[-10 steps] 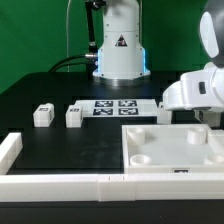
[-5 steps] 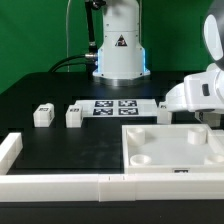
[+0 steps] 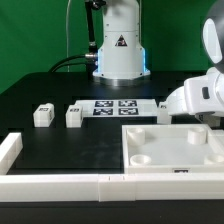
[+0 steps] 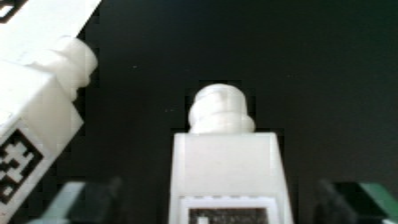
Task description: Assemble one leg
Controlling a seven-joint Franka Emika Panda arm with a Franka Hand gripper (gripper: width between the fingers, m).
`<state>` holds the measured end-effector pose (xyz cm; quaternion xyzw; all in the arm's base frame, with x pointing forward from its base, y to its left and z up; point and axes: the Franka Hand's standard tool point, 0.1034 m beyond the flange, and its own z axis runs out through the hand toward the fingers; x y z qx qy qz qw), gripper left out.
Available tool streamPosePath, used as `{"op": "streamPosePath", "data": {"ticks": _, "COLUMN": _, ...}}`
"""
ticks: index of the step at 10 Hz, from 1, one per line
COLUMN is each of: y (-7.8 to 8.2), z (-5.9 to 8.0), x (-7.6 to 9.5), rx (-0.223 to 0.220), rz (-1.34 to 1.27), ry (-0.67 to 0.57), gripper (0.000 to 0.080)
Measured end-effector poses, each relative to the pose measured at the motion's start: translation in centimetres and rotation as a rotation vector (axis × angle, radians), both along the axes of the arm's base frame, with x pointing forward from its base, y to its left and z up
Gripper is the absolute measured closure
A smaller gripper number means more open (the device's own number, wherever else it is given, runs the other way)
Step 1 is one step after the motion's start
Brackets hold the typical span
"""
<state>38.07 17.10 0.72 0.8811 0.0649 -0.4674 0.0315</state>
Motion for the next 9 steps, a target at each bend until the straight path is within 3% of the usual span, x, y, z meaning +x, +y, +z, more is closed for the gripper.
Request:
{"op": "streamPosePath", "data": {"ticks": 1, "y": 0.0, "z": 0.0, "x": 0.0, "rx": 0.000, "rz": 0.000, "ry": 0.000, "gripper": 0.0425}}
{"op": "streamPosePath", "data": {"ticks": 2, "y": 0.0, "z": 0.0, "x": 0.0, "rx": 0.000, "rz": 0.000, "ry": 0.000, "gripper": 0.0512}}
{"op": "streamPosePath", "data": {"ticks": 7, "y": -0.2, "z": 0.2, "x": 0.1, "rx": 0.003, "rz": 0.000, "ry": 0.001, "gripper": 0.0511}}
{"op": "streamPosePath", "data": {"ticks": 8, "y": -0.7, "z": 1.0, "x": 0.6, "rx": -0.002, "rz": -0.006, "ry": -0.010, "gripper": 0.0511}}
{"op": "streamPosePath", "data": {"ticks": 9, "y": -1.0, "z": 2.8, "x": 0.6, "rx": -0.009, "rz": -0.007, "ry": -0.024, "gripper": 0.0511}}
